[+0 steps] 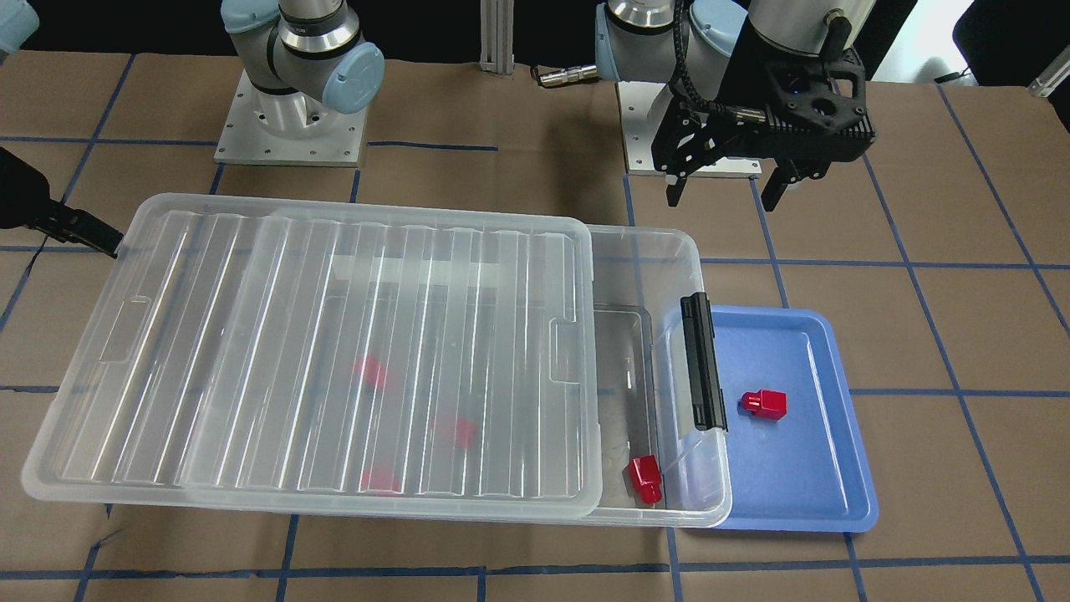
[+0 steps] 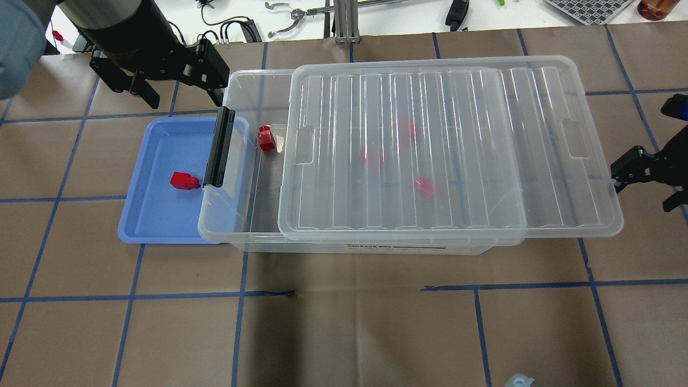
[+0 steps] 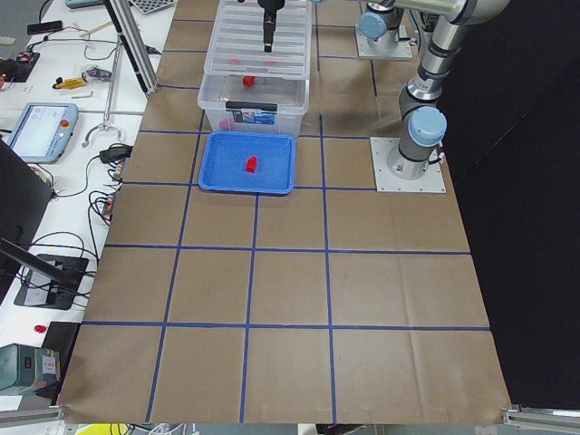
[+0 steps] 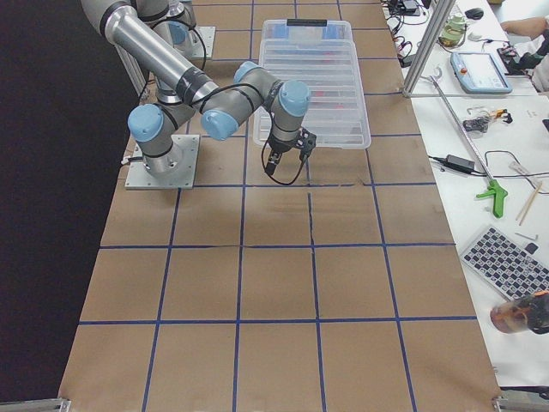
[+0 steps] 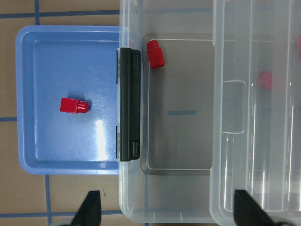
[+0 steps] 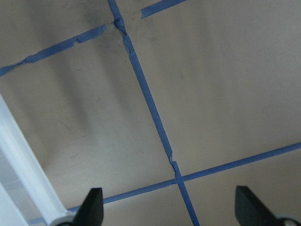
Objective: Place red block in blue tray from box
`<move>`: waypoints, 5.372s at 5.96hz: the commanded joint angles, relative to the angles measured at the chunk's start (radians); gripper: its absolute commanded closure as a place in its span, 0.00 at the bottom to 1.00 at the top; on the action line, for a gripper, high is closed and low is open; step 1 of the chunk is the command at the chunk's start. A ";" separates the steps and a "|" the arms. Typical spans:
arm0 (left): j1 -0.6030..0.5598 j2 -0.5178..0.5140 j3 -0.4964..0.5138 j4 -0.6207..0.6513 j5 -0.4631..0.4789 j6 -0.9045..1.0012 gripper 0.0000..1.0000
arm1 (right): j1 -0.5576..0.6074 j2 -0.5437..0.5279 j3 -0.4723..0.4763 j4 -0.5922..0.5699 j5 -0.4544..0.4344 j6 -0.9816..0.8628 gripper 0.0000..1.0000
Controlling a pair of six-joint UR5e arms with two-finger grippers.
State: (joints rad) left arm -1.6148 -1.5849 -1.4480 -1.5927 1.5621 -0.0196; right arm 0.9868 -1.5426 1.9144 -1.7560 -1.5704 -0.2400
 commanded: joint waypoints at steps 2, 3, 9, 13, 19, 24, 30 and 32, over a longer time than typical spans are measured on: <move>0.000 0.003 -0.002 0.000 0.001 0.000 0.01 | 0.052 -0.001 0.003 0.000 0.003 0.013 0.00; 0.000 0.003 -0.002 0.000 0.006 -0.006 0.01 | 0.053 -0.010 0.003 0.001 0.044 0.022 0.00; 0.001 -0.003 -0.002 0.000 0.010 -0.016 0.01 | 0.133 -0.016 0.002 0.001 0.055 0.027 0.00; 0.003 -0.001 -0.003 0.000 0.007 -0.011 0.01 | 0.197 -0.016 0.003 0.001 0.058 0.088 0.00; 0.013 0.002 -0.002 0.011 0.012 0.000 0.01 | 0.214 -0.017 -0.014 0.000 0.073 0.100 0.00; 0.015 0.003 -0.002 0.013 0.003 0.000 0.01 | 0.442 -0.011 -0.343 0.208 0.059 0.256 0.00; 0.018 0.002 -0.002 0.013 0.003 0.000 0.01 | 0.596 -0.011 -0.428 0.285 -0.011 0.353 0.00; 0.020 0.002 -0.002 0.013 0.003 0.000 0.01 | 0.596 -0.011 -0.425 0.285 -0.010 0.353 0.00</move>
State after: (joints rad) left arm -1.5958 -1.5831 -1.4496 -1.5800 1.5647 -0.0200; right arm 1.5831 -1.5536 1.4882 -1.4706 -1.5801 0.1136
